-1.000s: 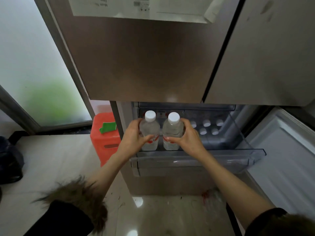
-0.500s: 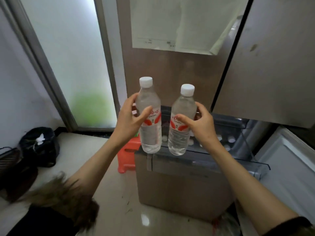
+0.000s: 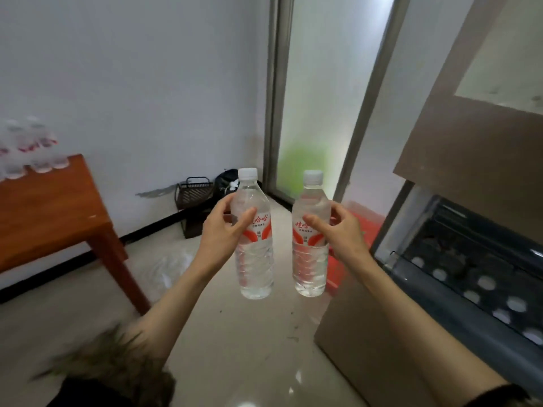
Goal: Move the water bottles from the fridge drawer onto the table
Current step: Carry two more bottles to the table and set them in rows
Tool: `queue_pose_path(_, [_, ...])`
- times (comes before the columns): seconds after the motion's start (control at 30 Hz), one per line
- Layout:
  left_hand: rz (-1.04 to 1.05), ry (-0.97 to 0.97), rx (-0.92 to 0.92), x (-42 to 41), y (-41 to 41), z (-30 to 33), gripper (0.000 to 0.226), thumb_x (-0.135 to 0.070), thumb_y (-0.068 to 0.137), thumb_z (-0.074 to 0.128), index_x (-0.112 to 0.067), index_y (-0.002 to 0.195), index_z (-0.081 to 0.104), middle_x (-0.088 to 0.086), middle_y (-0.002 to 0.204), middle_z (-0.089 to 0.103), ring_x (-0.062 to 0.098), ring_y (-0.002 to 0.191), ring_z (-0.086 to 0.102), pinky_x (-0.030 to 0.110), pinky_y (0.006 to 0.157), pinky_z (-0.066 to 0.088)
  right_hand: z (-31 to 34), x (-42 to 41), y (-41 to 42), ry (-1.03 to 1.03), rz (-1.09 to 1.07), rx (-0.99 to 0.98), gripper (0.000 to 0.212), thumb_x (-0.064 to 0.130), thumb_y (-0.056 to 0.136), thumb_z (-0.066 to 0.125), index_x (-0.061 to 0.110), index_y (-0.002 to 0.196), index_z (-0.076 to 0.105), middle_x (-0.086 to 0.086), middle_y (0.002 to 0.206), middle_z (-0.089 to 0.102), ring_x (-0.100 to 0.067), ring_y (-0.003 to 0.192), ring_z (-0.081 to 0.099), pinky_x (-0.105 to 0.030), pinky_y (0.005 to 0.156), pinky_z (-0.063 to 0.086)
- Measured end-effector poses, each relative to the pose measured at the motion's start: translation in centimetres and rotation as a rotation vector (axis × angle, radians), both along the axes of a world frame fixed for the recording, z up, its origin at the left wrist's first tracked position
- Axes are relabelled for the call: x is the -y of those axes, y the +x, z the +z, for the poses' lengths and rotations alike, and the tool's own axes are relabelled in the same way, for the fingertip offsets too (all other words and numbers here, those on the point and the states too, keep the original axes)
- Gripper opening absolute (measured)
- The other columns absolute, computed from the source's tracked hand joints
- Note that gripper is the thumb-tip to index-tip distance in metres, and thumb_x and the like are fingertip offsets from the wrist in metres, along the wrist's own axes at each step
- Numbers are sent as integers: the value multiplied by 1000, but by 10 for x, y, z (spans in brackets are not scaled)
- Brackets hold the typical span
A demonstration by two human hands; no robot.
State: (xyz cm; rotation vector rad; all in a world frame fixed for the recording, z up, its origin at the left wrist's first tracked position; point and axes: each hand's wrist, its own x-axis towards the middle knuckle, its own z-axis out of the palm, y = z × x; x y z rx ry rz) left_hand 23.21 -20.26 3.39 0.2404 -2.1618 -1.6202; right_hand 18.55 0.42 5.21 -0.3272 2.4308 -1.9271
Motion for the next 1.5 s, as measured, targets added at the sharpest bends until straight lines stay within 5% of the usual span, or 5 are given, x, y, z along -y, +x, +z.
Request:
queue_pose_path(0.23, [269,-167,97,135,54,-13,60,-40,78,68,-19,131,46,-4,117,52,5,93,52,9,66,39,-19,167,2,70,290,-17,43,26,71,78,18,109,58,3,100,67,-12,89,64,-25,75,54])
queue_pose_path(0.43, [407,-286,166,280,89,-25,66,-44,71,72,-19,127,50,-2,112,53,14,101,54,36,90,50,-31,325,1,150,446,-47,49,31,69,78,26,110,51,9,102,61,-12,95,61,-29,80,54])
queue_pose_path(0.57, [478,-283,219,370,105,-29,63,-42,72,72,-21,127,49,-3,113,53,13,102,54,37,90,51,-35,416,5,139,493,-46,61,26,68,80,17,120,48,7,106,57,-4,91,57,-13,62,49])
queue_pose_path(0.7, [484,-328,274,443,105,-34,62,-41,72,72,-23,126,48,-8,110,50,13,104,52,35,92,50,-42,492,-7,166,525,-42,59,30,66,80,20,115,48,7,106,57,-9,98,57,-22,81,48])
queue_pose_path(1.5, [652,-118,551,836,-45,-77,66,-22,80,68,-17,138,36,5,139,45,22,126,45,40,103,39,-99,931,-194,415,800,35,71,28,74,76,16,132,37,-4,132,52,-22,118,53,-34,94,45])
